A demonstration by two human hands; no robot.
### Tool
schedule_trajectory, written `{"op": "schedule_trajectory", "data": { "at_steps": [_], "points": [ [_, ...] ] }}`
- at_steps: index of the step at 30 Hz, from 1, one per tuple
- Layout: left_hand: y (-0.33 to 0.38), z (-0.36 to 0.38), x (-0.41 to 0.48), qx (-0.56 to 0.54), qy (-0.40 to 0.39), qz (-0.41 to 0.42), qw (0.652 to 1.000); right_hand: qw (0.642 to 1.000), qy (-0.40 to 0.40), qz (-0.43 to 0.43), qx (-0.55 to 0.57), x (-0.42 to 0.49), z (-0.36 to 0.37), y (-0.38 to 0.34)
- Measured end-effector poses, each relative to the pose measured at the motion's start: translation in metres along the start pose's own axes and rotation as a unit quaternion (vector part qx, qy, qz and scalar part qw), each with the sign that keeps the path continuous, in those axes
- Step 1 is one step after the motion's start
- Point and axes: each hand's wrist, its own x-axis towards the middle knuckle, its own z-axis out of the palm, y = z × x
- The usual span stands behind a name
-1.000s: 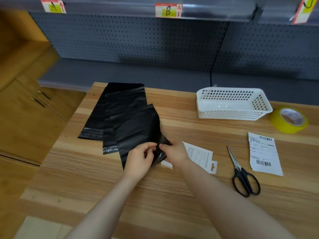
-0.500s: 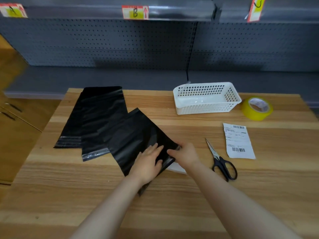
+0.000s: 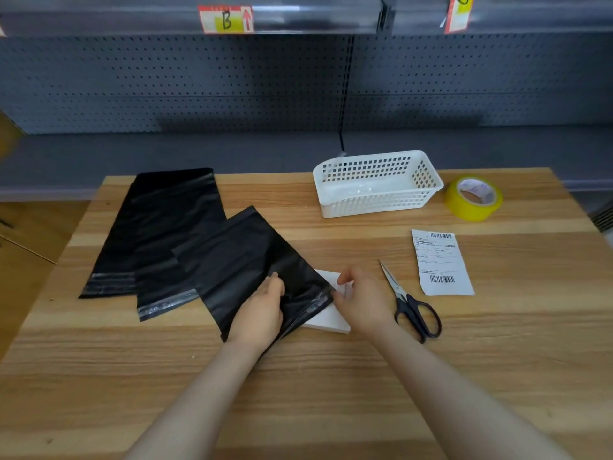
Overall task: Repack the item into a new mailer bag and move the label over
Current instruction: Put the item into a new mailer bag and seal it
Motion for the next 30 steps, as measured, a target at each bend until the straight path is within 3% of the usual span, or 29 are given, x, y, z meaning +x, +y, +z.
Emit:
{"op": "schedule_trajectory", "data": {
  "at_steps": [4, 6, 14, 24, 30],
  "points": [
    [-0.007, 0.002, 0.001, -0.010, 0.005, -0.004, 1.000, 0.974, -0.159, -0.082, -0.139, 0.002, 0.000, 0.016],
    [-0.009, 0.001, 0.002, -0.014, 0.015, -0.015, 1.000, 0.958, -0.184, -0.096, -0.197, 0.002, 0.002, 0.021],
    [-0.012, -0.001, 0.010, -0.036, 0.049, -0.047, 0.997, 0.954, -0.135, -0.081, -0.255, 0.000, -0.004, 0.024],
    [0.008, 0.013, 0.020, -0.030, 0.019, -0.028, 0.999, 0.985, 0.044, 0.036, -0.164, -0.001, -0.047, 0.038],
    [0.017, 0.029, 0.028, 0.025, -0.017, -0.012, 0.999, 0.994, 0.054, 0.008, -0.093, -0.002, -0.057, 0.044]
  ]
}}
